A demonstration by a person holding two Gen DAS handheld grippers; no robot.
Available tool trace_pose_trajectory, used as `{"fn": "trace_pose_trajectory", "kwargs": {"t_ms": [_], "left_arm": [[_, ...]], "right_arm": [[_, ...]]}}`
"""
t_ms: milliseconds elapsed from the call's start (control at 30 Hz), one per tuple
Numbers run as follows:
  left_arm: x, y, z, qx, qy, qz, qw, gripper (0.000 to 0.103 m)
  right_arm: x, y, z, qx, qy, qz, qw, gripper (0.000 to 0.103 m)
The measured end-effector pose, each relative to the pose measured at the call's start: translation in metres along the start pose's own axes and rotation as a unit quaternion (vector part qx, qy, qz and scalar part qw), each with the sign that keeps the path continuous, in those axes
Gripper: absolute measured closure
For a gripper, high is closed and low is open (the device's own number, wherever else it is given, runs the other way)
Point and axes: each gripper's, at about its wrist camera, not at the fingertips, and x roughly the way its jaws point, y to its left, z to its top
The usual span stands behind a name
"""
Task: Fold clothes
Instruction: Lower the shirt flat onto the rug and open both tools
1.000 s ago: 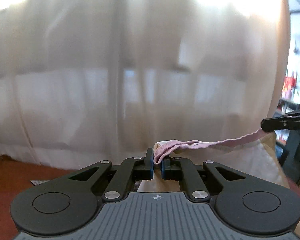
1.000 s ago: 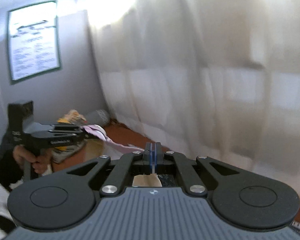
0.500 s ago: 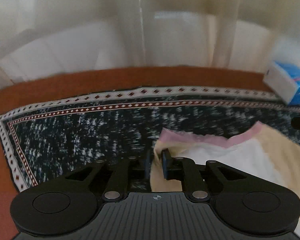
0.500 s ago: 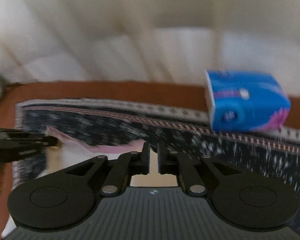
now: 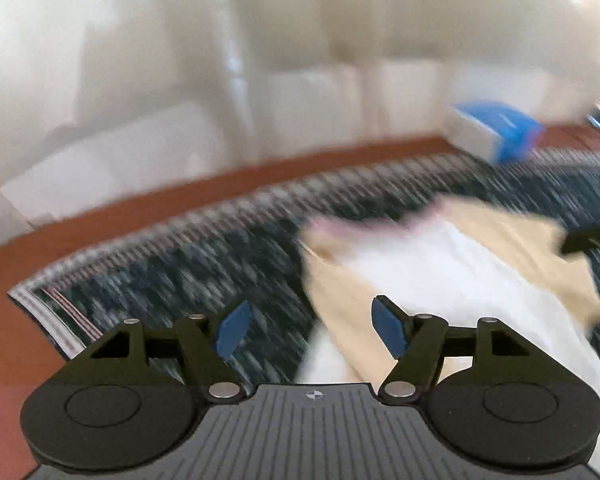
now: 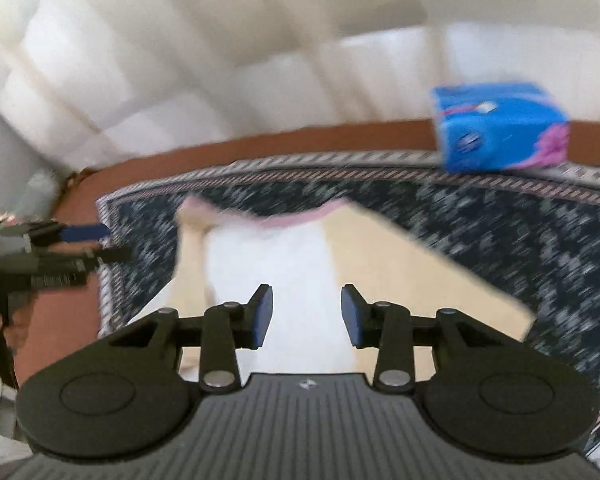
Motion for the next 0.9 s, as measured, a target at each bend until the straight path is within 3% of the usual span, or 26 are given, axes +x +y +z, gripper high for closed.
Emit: {"fn": "trace_pose_trajectory", "kwargs": {"t_ms": [233, 433, 467, 533, 567, 600, 633, 900], "left_arm": [[0.014, -0.066, -0.037, 0.086, 0.011, 0.021, 0.9960, 0.024], [0.032, -0.069, -0.037, 0.076, 0.038, 0.007, 0.9964, 0.028], [0.035, -0.070, -0.038, 0.074, 0.042, 0.004, 0.9964, 0.032], [0.041, -0.070, -0.038, 0.070, 0.051, -0.001, 0.9963, 0.070], [0.042, -0.068, -0.037, 0.061, 0.052, -0.010, 0.9967, 0.076], [0.044, -0.064, -0.035, 0.050, 0.053, -0.018, 0.9972, 0.094], [0.042, -0.054, -0.030, 0.044, 0.051, -0.015, 0.9977, 0.100], [0.029, 0.028, 0.011, -0.003, 0.027, 0.023, 0.9994, 0.103]], "right_arm": [[0.017, 0.041, -0.021, -0.026, 0.036, 0.036, 0.998, 0.060], [0.005, 0.032, -0.033, -0.010, 0.036, 0.009, 0.999, 0.059], [0.003, 0.029, -0.035, -0.005, 0.036, 0.003, 0.999, 0.059], [-0.001, 0.023, -0.039, 0.005, 0.034, -0.008, 0.999, 0.059], [-0.003, 0.020, -0.041, 0.009, 0.034, -0.013, 0.999, 0.058], [-0.004, 0.018, -0.043, 0.014, 0.034, -0.017, 0.999, 0.058], [-0.006, 0.016, -0.045, 0.017, 0.033, -0.021, 0.999, 0.058], [-0.018, 0.005, -0.050, 0.028, 0.024, -0.048, 0.998, 0.058]]}}
